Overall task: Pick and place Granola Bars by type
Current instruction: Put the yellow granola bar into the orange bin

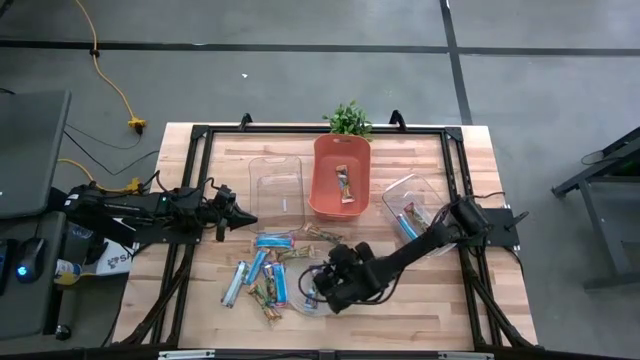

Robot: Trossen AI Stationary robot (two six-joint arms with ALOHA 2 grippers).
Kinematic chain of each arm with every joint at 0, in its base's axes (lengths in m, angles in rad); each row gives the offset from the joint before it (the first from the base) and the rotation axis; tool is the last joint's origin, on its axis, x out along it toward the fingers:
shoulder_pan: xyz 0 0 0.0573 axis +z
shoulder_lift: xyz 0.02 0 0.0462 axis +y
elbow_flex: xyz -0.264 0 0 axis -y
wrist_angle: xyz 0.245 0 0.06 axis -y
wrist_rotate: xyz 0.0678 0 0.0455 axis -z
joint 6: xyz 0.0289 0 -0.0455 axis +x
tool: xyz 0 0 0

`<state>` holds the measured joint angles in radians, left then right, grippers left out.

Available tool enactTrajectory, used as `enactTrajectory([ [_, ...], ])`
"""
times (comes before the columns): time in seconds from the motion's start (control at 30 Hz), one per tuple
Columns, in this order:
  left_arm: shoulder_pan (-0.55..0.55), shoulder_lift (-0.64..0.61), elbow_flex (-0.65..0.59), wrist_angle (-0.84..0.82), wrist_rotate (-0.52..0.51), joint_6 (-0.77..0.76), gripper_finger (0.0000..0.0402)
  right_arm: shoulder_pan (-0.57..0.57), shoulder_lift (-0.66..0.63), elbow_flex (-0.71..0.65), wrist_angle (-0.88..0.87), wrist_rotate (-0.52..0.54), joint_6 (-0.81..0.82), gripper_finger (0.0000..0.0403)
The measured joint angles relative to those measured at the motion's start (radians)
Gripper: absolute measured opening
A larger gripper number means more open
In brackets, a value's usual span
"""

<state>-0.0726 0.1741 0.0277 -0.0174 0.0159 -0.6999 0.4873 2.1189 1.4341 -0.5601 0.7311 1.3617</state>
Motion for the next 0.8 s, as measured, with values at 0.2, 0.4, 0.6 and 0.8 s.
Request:
enactTrajectory([
  [0.2,0.0,0.0,0.0,0.0,0.001,0.0,0.0001,-0.003,0.0,-0.09,0.131,0.048,-0.088,0.0194],
  [0.4,0.0,0.0,0.0,0.0,0.003,0.0,0.0001,-0.001,0.0,-0.109,0.099,0.049,-0.148,0.0194],
  [0.6,0.0,0.0,0.0,0.0,0.008,0.044,0.0001,0.003,0.0,-0.109,-0.004,0.047,-0.094,0.0194],
  [0.8,0.0,0.0,0.0,0.001,0.008,0.052,0.0001,0.009,0.0,-0.109,-0.064,0.025,-0.011,0.0194],
])
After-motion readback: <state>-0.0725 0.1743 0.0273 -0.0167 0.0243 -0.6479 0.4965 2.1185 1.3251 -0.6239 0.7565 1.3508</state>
